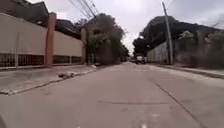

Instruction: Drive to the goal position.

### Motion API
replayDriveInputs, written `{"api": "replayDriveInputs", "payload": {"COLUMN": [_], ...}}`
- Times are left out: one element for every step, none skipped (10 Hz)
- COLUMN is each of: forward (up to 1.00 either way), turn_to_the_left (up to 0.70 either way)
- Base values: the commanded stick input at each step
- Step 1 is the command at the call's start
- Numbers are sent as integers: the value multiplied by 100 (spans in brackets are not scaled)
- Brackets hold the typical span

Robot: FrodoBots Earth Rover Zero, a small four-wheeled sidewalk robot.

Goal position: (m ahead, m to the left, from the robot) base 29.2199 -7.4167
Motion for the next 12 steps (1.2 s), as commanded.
{"api": "replayDriveInputs", "payload": {"forward": [100,100,100,100,100,100,100,100,100,100,100,100], "turn_to_the_left": [1,0,0,0,0,0,0,-13,-29,-38,-33,-19]}}
